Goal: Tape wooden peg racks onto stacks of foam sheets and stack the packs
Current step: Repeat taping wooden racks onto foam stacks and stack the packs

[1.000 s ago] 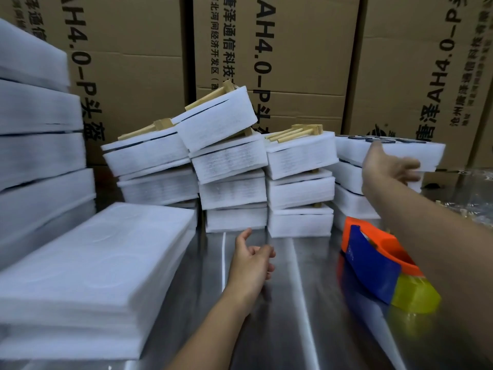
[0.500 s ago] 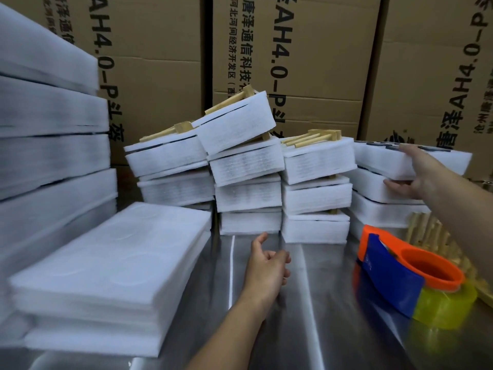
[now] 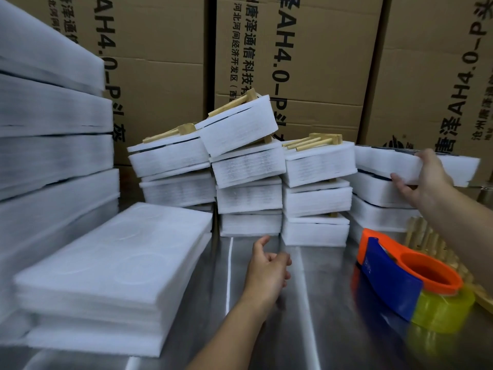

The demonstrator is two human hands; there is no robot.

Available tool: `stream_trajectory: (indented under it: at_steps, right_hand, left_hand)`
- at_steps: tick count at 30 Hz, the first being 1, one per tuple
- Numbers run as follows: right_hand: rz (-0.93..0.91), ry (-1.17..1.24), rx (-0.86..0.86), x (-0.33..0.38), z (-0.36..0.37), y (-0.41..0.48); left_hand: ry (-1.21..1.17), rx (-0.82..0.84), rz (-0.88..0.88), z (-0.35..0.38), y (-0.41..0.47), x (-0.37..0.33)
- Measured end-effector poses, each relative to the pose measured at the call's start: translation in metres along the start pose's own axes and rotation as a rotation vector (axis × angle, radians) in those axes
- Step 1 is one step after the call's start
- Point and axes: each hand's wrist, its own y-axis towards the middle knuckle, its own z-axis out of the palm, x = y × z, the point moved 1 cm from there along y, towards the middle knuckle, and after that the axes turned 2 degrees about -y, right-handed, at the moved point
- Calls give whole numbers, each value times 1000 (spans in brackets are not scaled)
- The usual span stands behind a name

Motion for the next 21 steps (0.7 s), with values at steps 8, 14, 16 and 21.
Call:
stream_trajectory:
  at_steps: [8, 14, 16, 21]
  right_hand:
    - [-78, 110, -97, -4, -2, -5]
    - [-170, 145, -249, -4, -5, -20]
    - [-201, 149, -264, 0, -8, -29]
    - [-213, 212, -209, 8, -28, -72]
  left_hand:
    - [5, 5, 0, 0, 0, -1]
    - [16, 12, 1, 0, 0, -1]
    - [13, 9, 1, 0, 0, -1]
    - [18, 21, -5, 0, -2, -2]
